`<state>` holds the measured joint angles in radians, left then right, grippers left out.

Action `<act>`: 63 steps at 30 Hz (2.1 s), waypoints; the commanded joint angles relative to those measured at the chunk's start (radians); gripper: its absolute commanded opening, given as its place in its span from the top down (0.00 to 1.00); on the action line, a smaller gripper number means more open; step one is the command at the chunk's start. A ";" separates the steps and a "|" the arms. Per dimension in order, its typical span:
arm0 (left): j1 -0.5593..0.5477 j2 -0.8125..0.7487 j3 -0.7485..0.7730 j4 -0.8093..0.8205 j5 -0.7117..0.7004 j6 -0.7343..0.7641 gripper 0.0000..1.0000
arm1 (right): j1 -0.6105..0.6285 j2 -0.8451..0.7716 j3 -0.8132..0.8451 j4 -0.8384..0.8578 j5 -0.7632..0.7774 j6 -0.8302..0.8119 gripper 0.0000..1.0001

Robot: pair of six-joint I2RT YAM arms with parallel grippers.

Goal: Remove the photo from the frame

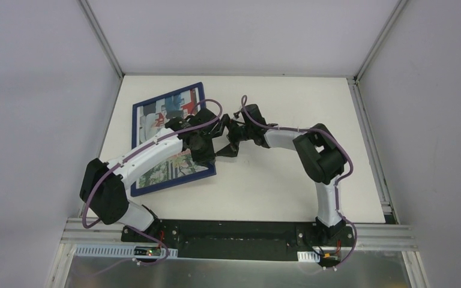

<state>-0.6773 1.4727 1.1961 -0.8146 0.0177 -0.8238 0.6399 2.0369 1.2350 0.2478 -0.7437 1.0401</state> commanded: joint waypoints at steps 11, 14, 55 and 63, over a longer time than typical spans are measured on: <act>-0.019 -0.089 -0.002 -0.009 0.055 0.026 1.00 | 0.029 0.106 0.079 0.392 -0.098 0.173 0.36; -0.019 -0.099 -0.009 -0.010 0.065 0.040 1.00 | 0.035 0.113 0.088 0.430 -0.112 0.178 0.38; 0.016 -0.456 0.371 -0.125 0.155 0.186 0.19 | -0.036 -0.146 0.801 -1.540 0.414 -1.254 1.00; 0.016 -0.536 0.410 -0.146 -0.069 0.254 0.16 | -0.011 -0.238 0.953 -1.545 0.747 -1.452 1.00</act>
<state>-0.6720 0.9627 1.5681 -0.9348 0.0902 -0.6350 0.6033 1.8694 2.0605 -1.2812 -0.3386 -0.1429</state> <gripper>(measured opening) 0.839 0.303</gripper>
